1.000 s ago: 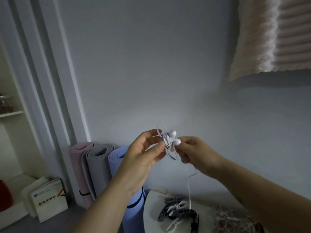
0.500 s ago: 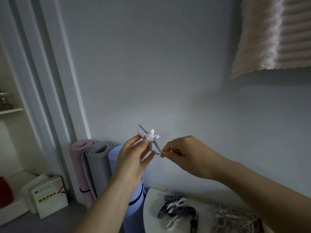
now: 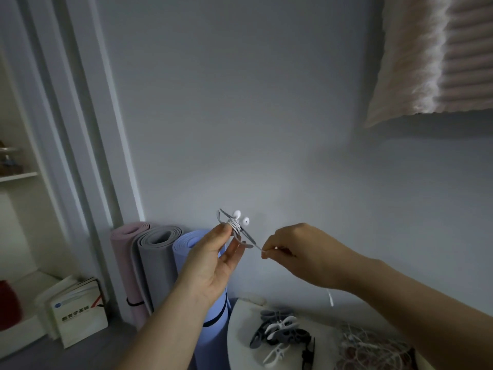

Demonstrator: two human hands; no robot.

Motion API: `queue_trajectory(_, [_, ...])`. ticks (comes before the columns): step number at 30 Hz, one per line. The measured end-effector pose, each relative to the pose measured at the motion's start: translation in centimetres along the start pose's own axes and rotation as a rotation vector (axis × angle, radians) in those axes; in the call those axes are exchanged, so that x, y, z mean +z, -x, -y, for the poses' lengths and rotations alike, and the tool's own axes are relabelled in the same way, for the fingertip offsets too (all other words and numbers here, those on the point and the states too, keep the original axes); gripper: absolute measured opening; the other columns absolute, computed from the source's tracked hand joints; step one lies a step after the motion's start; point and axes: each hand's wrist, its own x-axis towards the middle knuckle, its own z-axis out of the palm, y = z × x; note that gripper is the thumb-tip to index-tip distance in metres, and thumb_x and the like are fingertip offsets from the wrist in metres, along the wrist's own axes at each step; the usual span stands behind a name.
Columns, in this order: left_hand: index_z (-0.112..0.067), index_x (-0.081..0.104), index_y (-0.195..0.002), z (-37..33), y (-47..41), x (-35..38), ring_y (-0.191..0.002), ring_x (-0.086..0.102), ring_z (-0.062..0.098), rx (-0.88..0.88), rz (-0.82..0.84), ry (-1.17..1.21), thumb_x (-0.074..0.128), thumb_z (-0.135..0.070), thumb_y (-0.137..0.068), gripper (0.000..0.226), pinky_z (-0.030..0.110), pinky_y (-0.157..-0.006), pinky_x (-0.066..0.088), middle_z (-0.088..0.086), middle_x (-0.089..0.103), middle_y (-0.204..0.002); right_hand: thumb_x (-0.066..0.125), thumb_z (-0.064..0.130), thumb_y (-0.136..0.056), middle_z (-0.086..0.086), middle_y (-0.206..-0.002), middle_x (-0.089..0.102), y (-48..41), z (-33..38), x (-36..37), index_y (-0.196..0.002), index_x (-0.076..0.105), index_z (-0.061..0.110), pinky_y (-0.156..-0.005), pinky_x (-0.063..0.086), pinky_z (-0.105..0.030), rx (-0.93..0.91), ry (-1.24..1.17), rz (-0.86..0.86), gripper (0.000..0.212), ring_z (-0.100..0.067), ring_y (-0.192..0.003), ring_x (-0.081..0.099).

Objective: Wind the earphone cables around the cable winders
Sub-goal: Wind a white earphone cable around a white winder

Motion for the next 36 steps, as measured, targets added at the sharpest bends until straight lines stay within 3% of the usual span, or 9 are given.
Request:
queue_trajectory(3, [-0.012,0.071,-0.082,0.4,0.2,-0.1,-0.069,0.067,0.008,0.059,0.049,-0.199,0.055,-0.006,-0.094,0.021,0.029,-0.075,0.055,0.001,0.072,-0.081,0.047,0.029,-0.097,0.002,-0.097,0.068,-0.1,0.3,-0.5,-0.103,0.069,0.019,-0.077,0.051,-0.033,-0.048,0.009,-0.016,0.025,-0.014,-0.083,0.06])
queue_trajectory(6, [-0.013,0.066,-0.099,1.1,0.7,0.0,-0.074,0.067,0.008,0.174,0.076,-0.461,0.06,-0.005,-0.091,0.013,0.024,-0.071,0.054,-0.002,0.068,-0.093,0.048,0.029,-0.096,0.001,-0.084,0.065,-0.4,0.6,-1.2,-0.093,0.069,0.015,-0.07,0.05,-0.035,-0.072,0.038,-0.083,0.025,-0.014,-0.072,0.057])
queue_trajectory(10, [-0.025,0.062,-0.096,1.2,1.7,0.2,-0.071,0.067,0.002,0.313,0.178,-0.79,0.069,-0.015,-0.085,0.016,0.017,-0.069,0.053,-0.018,0.067,-0.087,0.056,0.037,-0.091,0.006,-0.074,0.062,-0.7,0.5,-2.9,-0.086,0.069,0.017,-0.062,0.048,-0.025,-0.059,0.067,-0.161,0.024,-0.008,-0.063,0.054])
queue_trajectory(14, [-0.032,0.061,-0.1,0.9,2.0,-0.3,-0.087,0.066,0.003,0.307,0.338,-1.009,0.068,-0.022,-0.087,0.017,0.019,-0.081,0.05,-0.027,0.066,-0.097,0.067,0.04,-0.081,0.012,-0.059,0.054,-0.8,-0.1,-4.7,-0.073,0.063,0.023,-0.053,0.038,-0.014,0.008,-0.082,-0.224,0.019,-0.001,-0.056,0.05])
queue_trajectory(18, [-0.029,0.064,-0.106,0.9,2.2,-0.4,-0.096,0.067,0.014,0.242,0.481,-0.96,0.068,-0.029,-0.081,0.025,0.035,-0.094,0.051,-0.016,0.066,-0.109,0.067,0.043,-0.076,0.017,-0.046,0.05,-0.9,-1.2,-5.3,-0.07,0.063,0.018,-0.047,0.034,-0.01,0.115,-0.335,-0.244,0.026,0.0,-0.045,0.043])
queue_trajectory(26, [-0.021,0.064,-0.107,0.9,2.4,0.0,-0.101,0.068,0.022,0.238,0.505,-0.791,0.061,-0.007,-0.091,0.021,0.025,-0.083,0.052,-0.005,0.069,-0.111,0.063,0.049,-0.071,0.004,-0.052,0.035,-0.6,-2.0,-3.8,-0.061,0.057,0.02,-0.053,0.029,-0.021,0.247,-0.786,-0.323,0.031,-0.012,-0.053,0.029])
queue_trajectory(31, [-0.019,0.064,-0.11,0.9,2.3,0.5,-0.105,0.067,0.028,0.247,0.549,-0.748,0.067,-0.017,-0.088,0.023,0.037,-0.092,0.053,0.003,0.067,-0.118,0.064,0.05,-0.071,0.005,-0.05,0.036,-0.9,-2.1,-2.9,-0.062,0.057,0.019,-0.056,0.033,-0.024,0.296,-0.85,-0.319,0.033,-0.01,-0.05,0.032])
queue_trajectory(33, [-0.018,0.064,-0.111,1.0,2.3,0.8,-0.107,0.065,0.033,0.258,0.569,-0.711,0.069,-0.025,-0.083,0.03,0.044,-0.096,0.051,0.009,0.066,-0.12,0.064,0.044,-0.078,0.003,-0.052,0.042,-1.0,-2.1,-2.2,-0.067,0.059,0.013,-0.054,0.037,-0.02,0.317,-0.862,-0.283,0.033,-0.009,-0.05,0.036])
queue_trajectory(36, [-0.028,0.07,-0.102,0.7,2.2,1.2,-0.102,0.067,0.026,0.32,0.538,-0.632,0.072,-0.033,-0.073,0.03,0.036,-0.091,0.054,0.004,0.069,-0.114,0.06,0.01,-0.089,-0.003,-0.06,0.055,-0.9,-1.9,-0.5,-0.077,0.064,0.005,-0.056,0.041,-0.019,0.323,-0.837,-0.2,0.014,-0.012,-0.058,0.046])
